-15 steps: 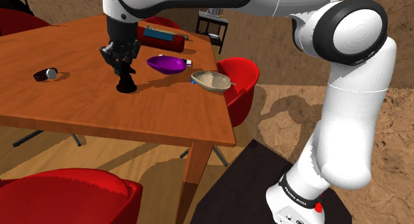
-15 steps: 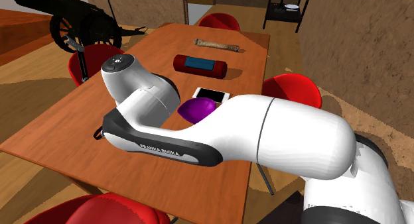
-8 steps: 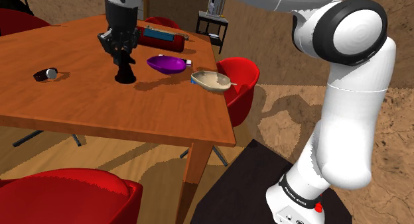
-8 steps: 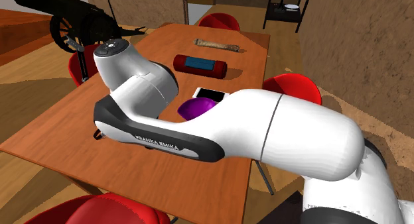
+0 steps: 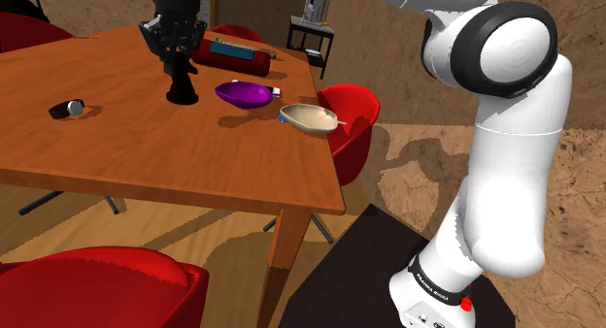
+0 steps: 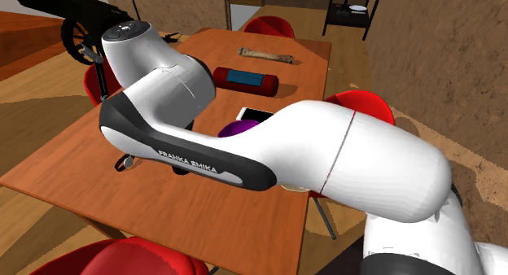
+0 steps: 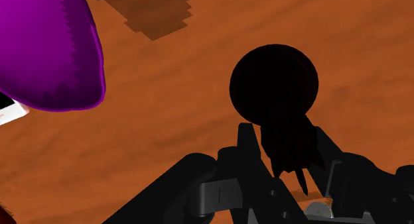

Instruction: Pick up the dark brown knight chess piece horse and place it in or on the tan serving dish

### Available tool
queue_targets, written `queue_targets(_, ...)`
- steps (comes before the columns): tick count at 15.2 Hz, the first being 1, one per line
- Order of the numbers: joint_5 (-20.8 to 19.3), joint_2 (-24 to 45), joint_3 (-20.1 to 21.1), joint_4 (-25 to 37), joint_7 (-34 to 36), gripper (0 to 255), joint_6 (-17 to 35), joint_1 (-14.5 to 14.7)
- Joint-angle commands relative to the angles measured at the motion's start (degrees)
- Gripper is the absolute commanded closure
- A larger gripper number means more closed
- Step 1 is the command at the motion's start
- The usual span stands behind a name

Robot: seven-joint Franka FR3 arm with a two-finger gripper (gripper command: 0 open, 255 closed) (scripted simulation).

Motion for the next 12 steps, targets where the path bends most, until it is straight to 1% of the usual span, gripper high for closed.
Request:
queue_targets(1, -0.2, 0.7, 0.0, 2.6, -0.1, 255, -1.9, 0.4)
queue_targets(6, -0.8, 3.1, -0.1, 10.4, -0.6, 255, -7.3, 1.5)
queue_targets(7, -0.8, 3.1, -0.1, 10.3, -0.6, 255, -7.3, 1.5)
queue_targets(9, 1.1, -2.9, 0.0, 1.6, -2.1, 255, -4.2, -1.5)
queue_targets(12, 3.8, -10.3, -0.6, -8.5, -5.1, 255, -1.0, -5.1)
